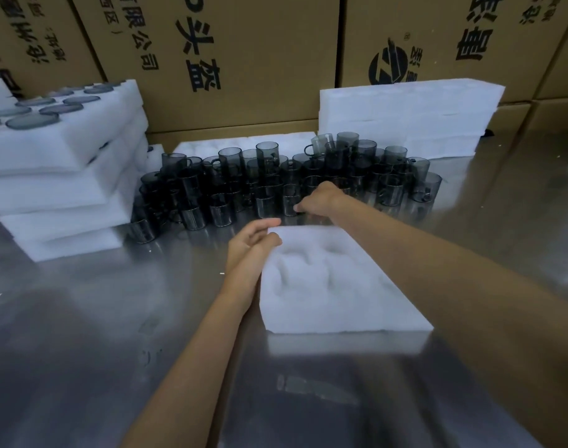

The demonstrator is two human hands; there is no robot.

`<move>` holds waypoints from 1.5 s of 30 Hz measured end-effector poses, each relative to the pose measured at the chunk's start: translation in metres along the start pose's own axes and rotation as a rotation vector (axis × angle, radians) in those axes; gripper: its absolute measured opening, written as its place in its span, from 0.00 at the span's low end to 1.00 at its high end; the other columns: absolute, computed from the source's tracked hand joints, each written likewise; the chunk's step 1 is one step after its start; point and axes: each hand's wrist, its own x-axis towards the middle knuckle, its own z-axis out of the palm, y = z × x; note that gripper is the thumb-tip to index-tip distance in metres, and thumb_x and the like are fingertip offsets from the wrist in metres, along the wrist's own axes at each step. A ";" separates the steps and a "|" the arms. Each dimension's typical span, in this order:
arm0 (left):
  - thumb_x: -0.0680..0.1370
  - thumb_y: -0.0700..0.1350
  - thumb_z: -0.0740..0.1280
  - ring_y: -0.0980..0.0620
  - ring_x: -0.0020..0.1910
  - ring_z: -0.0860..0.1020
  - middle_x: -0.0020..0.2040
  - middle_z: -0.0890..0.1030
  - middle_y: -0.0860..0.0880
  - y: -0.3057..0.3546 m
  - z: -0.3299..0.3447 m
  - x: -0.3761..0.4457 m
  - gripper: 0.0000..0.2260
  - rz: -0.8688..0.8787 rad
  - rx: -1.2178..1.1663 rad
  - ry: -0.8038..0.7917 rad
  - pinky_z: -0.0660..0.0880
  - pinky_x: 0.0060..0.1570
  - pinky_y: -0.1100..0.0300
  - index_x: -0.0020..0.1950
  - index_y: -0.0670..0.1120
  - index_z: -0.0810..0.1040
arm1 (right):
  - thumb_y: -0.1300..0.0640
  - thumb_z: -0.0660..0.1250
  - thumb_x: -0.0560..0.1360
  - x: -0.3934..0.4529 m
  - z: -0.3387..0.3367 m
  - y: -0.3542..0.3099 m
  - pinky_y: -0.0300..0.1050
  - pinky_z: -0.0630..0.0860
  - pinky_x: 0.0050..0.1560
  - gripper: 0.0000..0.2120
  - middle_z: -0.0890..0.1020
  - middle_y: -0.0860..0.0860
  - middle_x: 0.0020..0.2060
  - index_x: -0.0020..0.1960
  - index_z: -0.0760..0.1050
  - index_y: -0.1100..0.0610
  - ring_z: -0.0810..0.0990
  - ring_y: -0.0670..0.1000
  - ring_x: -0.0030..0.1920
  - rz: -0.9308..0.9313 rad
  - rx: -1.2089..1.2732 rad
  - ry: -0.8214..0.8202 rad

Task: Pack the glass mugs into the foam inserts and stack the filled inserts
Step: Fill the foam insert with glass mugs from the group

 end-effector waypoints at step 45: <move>0.71 0.41 0.78 0.61 0.65 0.76 0.61 0.81 0.58 0.026 -0.008 -0.036 0.26 0.333 0.497 -0.264 0.70 0.70 0.52 0.66 0.49 0.73 | 0.54 0.70 0.78 -0.140 -0.011 0.059 0.44 0.76 0.61 0.12 0.84 0.43 0.53 0.61 0.79 0.48 0.80 0.41 0.57 -0.521 0.411 -0.032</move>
